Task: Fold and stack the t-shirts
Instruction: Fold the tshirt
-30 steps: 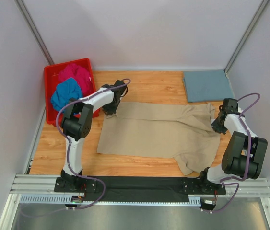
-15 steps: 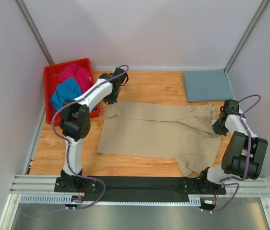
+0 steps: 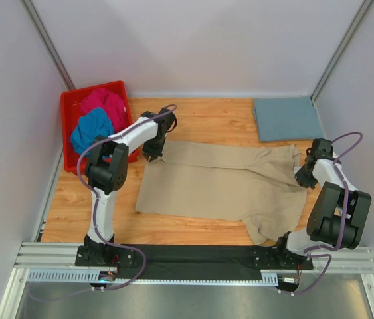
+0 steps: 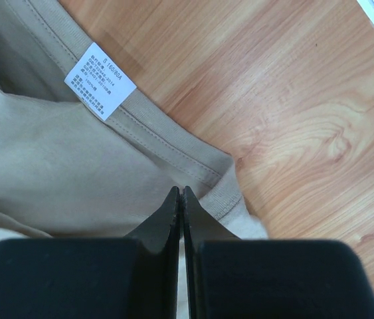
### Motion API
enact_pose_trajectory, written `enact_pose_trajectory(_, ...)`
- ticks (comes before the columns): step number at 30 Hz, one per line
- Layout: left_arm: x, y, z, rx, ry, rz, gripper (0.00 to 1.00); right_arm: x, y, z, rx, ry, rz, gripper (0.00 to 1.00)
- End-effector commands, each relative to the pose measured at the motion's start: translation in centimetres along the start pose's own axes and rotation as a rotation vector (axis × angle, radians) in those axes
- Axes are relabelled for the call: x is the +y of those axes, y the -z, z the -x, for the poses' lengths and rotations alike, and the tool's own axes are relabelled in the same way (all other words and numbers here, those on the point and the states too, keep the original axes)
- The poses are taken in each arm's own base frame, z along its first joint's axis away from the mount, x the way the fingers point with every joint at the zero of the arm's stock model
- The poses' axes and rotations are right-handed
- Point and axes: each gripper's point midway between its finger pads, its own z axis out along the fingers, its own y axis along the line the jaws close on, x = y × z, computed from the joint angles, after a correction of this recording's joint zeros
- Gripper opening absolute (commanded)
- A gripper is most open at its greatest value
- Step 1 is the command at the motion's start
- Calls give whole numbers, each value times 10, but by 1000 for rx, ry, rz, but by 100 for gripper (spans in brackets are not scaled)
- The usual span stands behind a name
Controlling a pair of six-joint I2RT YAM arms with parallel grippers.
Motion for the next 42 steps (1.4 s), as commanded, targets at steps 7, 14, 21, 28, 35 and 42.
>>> enact_pose_trajectory(7, 11, -13, 9, 6, -4, 105, 15, -7, 0, 19, -50, 8, -8, 0)
enact_pose_trajectory(14, 4, 57, 32, -88, 86, -48, 23, -2, -3, 20, -38, 17, 12, 0)
enact_pose_trajectory(21, -6, 59, 20, -52, 209, -168, 36, -1, -1, 21, -41, 19, 18, 0)
enact_pose_trajectory(28, -8, 34, 11, 8, 311, -287, 36, -2, 0, 22, -44, 16, 20, 0)
enact_pose_trajectory(35, -10, 10, 6, 64, 298, -254, 34, -4, -2, 20, -40, 12, 16, 0)
enact_pose_trajectory(42, -12, -6, 9, 68, 304, -241, 34, -6, -1, 21, -45, 6, 11, 0)
